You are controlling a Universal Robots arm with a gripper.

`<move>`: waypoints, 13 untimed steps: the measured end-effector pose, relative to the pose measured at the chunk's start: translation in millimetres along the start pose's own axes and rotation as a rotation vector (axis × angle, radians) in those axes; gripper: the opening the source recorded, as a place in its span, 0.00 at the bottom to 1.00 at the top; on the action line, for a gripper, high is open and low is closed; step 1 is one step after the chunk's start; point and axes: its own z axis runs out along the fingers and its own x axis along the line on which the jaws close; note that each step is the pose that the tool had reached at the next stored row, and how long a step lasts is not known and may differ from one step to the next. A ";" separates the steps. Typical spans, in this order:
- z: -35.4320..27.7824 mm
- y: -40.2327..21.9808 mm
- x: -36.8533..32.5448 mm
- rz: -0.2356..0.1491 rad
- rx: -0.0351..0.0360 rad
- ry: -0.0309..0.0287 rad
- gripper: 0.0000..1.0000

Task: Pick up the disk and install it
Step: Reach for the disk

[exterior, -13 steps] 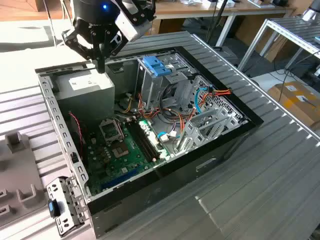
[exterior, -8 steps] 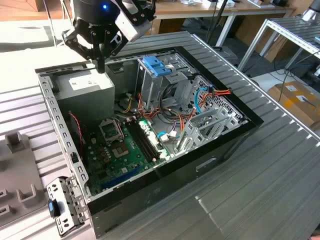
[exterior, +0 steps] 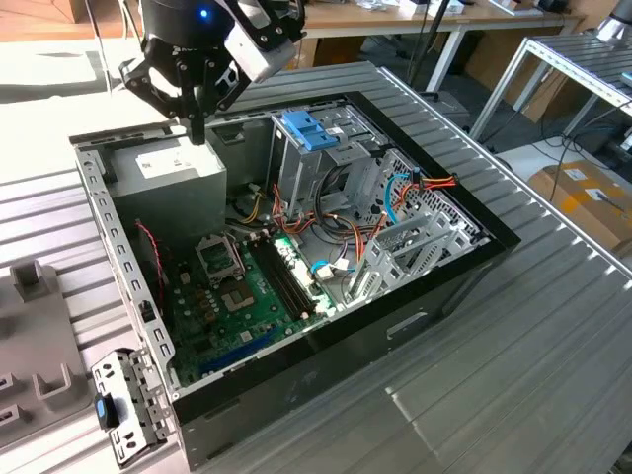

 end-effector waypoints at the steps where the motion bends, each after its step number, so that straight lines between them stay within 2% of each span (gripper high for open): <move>1: 0.0 0.0 0.5 0.000 0.0000 0.0000 0.11; 13: -0.4 -0.7 9.6 0.000 0.0000 0.0000 0.11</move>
